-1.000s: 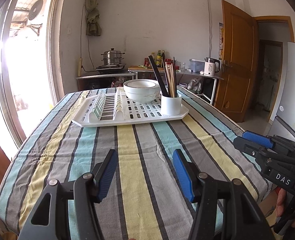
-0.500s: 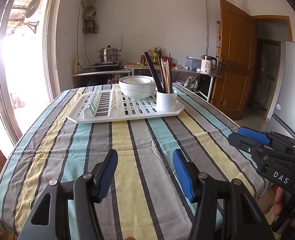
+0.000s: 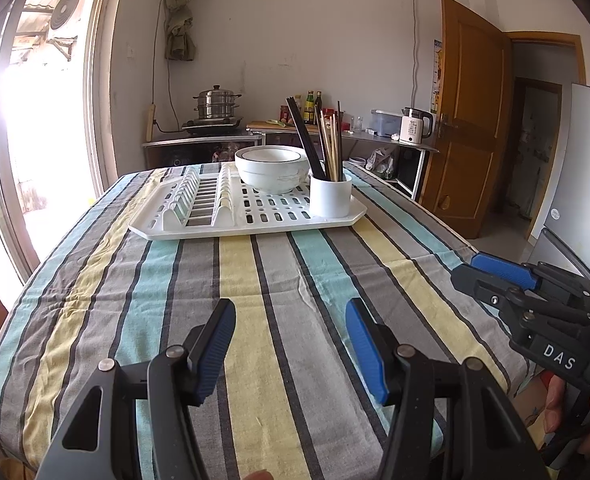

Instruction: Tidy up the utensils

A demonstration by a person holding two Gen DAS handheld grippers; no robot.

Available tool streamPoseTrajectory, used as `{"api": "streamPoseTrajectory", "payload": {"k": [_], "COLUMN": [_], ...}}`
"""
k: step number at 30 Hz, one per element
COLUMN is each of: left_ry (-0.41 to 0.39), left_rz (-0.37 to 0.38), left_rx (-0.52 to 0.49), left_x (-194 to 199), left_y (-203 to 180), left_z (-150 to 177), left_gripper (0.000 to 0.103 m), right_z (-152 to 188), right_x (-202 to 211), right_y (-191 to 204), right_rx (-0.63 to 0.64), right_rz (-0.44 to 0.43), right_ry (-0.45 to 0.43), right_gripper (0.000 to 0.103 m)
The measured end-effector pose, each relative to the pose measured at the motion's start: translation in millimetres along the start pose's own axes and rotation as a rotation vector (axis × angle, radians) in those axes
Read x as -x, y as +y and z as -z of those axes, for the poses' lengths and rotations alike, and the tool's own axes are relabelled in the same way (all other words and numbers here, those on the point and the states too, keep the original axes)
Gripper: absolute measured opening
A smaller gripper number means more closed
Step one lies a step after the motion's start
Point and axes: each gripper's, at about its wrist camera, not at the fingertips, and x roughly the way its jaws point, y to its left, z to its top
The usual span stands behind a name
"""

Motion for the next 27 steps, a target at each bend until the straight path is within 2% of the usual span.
{"api": "streamPoseTrajectory", "payload": {"k": [27], "left_ry": [0.008], "left_rz": [0.012], "left_rx": [0.007], "left_x": [0.3], "left_y": [-1.9], "left_z": [2.7], "left_gripper": [0.057], "right_z": [2.2], "right_x": [-2.2], "right_y": [2.7], "right_rx": [0.004], "right_rz": [-0.006], "right_ry": [0.006], "right_gripper": [0.035]}}
